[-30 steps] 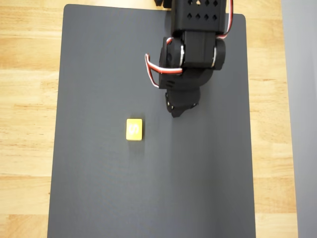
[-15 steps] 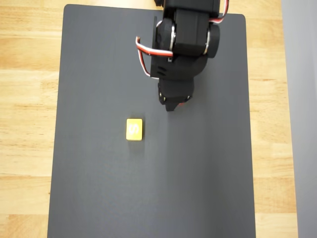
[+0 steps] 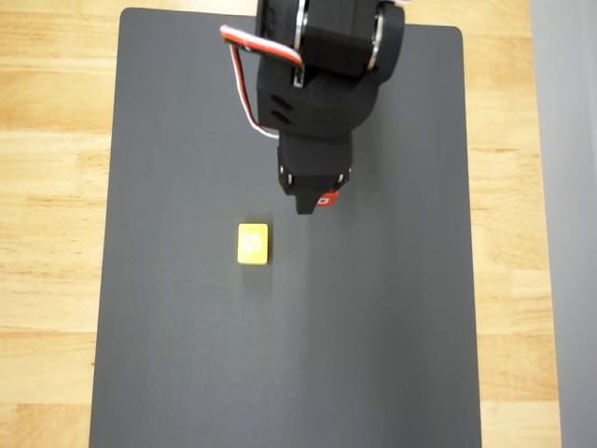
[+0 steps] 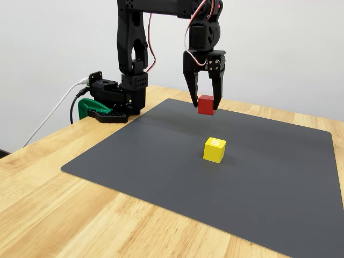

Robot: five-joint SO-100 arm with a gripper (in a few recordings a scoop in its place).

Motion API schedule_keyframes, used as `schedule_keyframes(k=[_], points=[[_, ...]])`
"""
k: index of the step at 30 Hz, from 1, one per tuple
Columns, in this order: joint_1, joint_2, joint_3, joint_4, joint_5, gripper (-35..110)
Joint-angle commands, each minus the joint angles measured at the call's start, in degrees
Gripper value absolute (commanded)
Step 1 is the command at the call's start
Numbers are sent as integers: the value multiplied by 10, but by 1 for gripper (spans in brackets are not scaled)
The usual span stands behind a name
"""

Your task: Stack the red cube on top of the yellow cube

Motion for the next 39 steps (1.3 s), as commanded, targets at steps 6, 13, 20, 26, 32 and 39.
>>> schedule_keyframes(k=[6,13,20,26,32,39], points=[[62,-7,-49,16,-33,7],[104,-57,-119,33,-55,7],[129,-86,-168,48,-63,8],[162,-139,-251,71,-75,8],[192,-210,-345,91,-88,8],[187,-243,-367,90,-95,8]])
